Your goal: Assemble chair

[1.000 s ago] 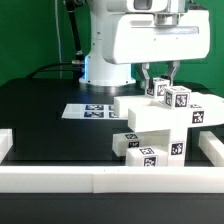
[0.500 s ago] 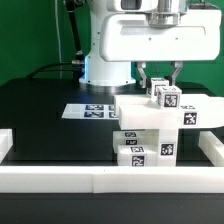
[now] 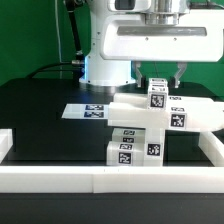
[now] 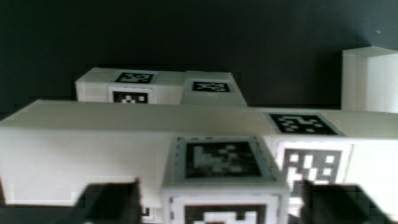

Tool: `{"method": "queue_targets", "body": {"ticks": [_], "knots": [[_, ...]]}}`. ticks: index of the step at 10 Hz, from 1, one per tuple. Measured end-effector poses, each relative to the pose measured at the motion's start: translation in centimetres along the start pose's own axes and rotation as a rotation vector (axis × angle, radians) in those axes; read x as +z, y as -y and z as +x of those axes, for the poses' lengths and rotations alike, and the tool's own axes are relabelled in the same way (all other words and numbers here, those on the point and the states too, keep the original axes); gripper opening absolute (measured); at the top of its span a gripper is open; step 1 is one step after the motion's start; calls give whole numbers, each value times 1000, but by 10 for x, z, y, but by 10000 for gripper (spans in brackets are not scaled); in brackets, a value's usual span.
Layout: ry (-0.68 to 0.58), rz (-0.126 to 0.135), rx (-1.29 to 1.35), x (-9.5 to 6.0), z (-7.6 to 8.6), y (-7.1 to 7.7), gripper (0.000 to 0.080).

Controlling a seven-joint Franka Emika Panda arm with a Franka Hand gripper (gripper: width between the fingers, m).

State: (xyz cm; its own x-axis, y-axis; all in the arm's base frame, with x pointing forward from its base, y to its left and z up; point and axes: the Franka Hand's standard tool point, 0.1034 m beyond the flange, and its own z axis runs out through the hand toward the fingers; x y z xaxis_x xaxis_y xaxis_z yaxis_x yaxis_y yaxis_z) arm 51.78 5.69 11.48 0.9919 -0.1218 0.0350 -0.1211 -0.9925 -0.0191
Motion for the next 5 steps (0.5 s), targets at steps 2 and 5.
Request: {"method": "queue_targets", "body": {"ticks": [2, 5], "knots": [[0, 0, 0, 0, 0, 0, 626], [0, 0, 0, 0, 0, 0, 648]]}}
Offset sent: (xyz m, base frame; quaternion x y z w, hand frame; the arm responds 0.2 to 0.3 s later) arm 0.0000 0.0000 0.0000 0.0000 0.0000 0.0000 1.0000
